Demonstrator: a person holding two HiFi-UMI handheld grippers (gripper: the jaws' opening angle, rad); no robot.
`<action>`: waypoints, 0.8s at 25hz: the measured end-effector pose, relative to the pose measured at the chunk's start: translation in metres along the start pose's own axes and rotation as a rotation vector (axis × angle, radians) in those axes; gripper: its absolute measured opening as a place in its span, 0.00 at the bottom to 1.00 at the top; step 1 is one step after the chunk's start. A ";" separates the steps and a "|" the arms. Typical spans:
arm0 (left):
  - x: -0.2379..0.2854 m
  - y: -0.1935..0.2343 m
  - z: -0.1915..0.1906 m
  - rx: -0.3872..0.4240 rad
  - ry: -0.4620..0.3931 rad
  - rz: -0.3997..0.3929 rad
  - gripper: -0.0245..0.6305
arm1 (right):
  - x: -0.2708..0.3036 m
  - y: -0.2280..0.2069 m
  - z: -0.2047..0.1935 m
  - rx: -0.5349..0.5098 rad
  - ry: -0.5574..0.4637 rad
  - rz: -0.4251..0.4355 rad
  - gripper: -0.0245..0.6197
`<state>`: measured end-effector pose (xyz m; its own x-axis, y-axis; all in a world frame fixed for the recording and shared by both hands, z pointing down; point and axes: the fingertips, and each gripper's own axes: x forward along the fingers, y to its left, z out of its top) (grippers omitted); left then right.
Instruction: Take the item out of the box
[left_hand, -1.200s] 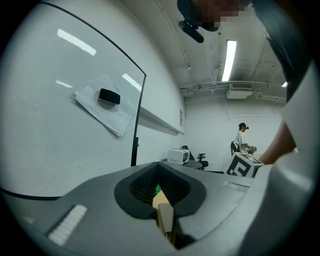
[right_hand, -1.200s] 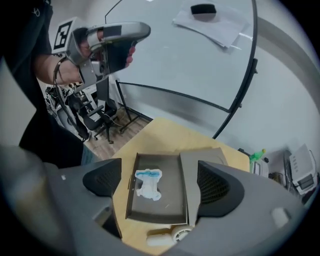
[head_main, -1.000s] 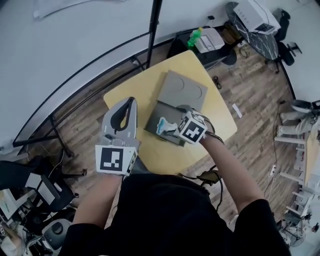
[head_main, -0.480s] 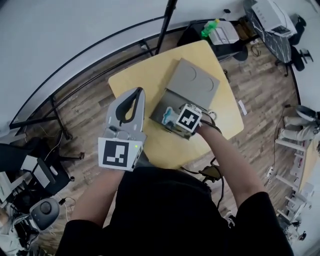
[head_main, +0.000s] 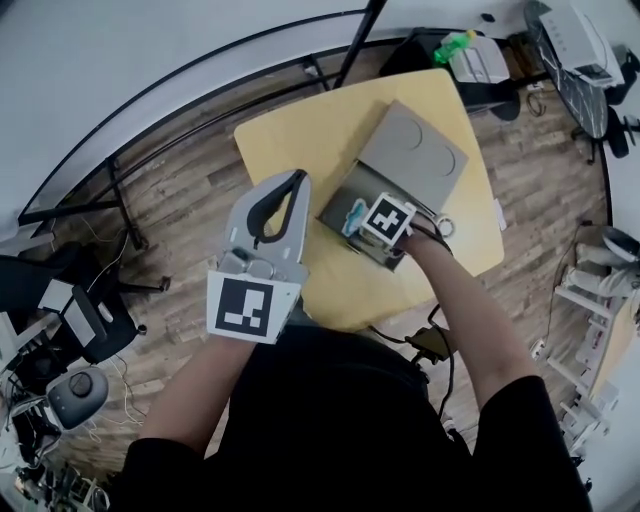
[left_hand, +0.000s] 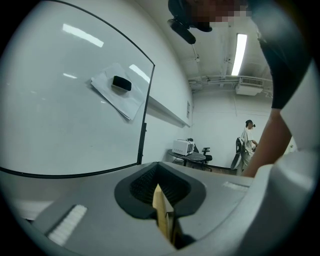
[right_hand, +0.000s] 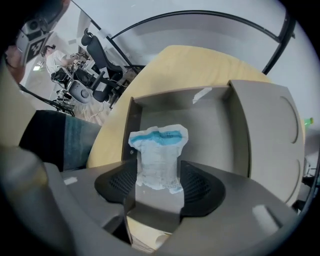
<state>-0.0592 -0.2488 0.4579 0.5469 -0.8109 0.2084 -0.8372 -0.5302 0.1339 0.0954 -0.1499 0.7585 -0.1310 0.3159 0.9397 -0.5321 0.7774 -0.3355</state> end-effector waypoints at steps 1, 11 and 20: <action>-0.001 0.001 -0.001 -0.003 0.003 0.001 0.04 | 0.002 -0.001 0.002 0.005 0.000 -0.002 0.45; -0.001 0.003 -0.005 -0.009 0.010 -0.001 0.04 | 0.012 -0.016 0.012 -0.025 -0.005 -0.089 0.29; 0.000 -0.004 0.000 0.000 -0.001 -0.010 0.04 | 0.001 -0.021 0.013 -0.053 -0.021 -0.152 0.23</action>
<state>-0.0562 -0.2465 0.4573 0.5555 -0.8056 0.2059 -0.8315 -0.5386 0.1362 0.0954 -0.1733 0.7672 -0.0700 0.1810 0.9810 -0.5027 0.8430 -0.1915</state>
